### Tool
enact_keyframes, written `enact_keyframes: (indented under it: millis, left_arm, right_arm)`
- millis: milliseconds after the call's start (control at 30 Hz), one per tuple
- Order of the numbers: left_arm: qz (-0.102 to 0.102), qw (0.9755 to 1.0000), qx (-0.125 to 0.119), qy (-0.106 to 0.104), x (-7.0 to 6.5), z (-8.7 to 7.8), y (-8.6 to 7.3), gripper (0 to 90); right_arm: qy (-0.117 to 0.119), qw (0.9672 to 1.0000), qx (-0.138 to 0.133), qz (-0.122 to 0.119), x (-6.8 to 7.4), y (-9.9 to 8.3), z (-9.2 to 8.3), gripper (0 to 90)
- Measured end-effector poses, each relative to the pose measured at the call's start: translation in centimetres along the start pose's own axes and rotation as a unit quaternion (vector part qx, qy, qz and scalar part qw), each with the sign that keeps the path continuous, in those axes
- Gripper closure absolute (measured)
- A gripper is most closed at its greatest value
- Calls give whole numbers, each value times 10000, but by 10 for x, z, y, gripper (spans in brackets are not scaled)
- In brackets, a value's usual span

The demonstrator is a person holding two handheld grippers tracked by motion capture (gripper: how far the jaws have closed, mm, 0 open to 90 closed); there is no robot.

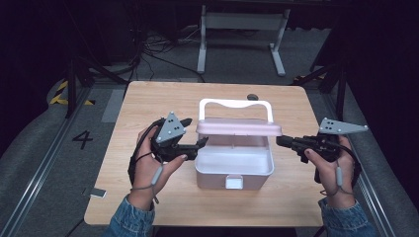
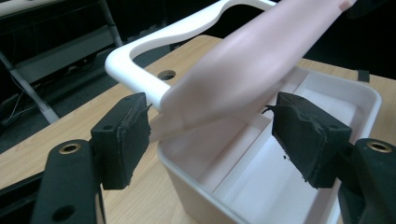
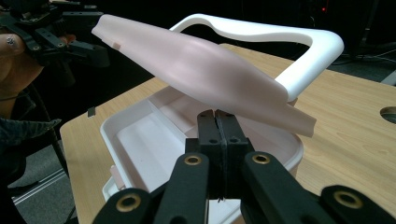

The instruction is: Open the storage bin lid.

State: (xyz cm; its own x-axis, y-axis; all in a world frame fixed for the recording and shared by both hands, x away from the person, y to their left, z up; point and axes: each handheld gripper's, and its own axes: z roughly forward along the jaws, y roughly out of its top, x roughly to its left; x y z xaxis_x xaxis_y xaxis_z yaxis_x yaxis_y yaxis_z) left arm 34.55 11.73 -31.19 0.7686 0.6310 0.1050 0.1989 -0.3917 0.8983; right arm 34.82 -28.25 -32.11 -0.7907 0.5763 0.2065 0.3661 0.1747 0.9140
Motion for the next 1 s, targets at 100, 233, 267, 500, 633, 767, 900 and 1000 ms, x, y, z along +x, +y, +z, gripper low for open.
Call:
enact_keyframes:
  millis: [100,233,267,500,633,767,900,1000]
  left_arm:
    - [94,9999,-46,74,-1,2,4,284]
    - [224,9995,-103,208,-1,3,8,286]
    - [249,9995,-124,176,-2,4,9,285]
    - [363,9988,-318,-29,-7,12,13,344]
    - [545,9979,-340,-78,-8,19,14,367]
    - [623,9974,-343,-86,-7,24,13,384]
    - [471,9980,-405,-135,-2,25,11,390]
    - [469,9979,-417,-129,-2,27,10,396]
  right_arm:
    - [-21,10000,-8,-31,0,0,-1,898]
    - [-30,10000,-12,-43,1,0,-1,898]
    - [-33,10000,-11,-48,1,0,-1,897]
    - [-52,9999,-15,-111,2,0,-3,896]
    - [-65,9999,-35,-113,2,0,-4,896]
    - [-73,9999,-27,-124,2,0,-4,896]
    - [-91,9999,-41,-136,2,-1,-5,896]
    - [-120,9998,-61,-117,1,-2,-8,893]
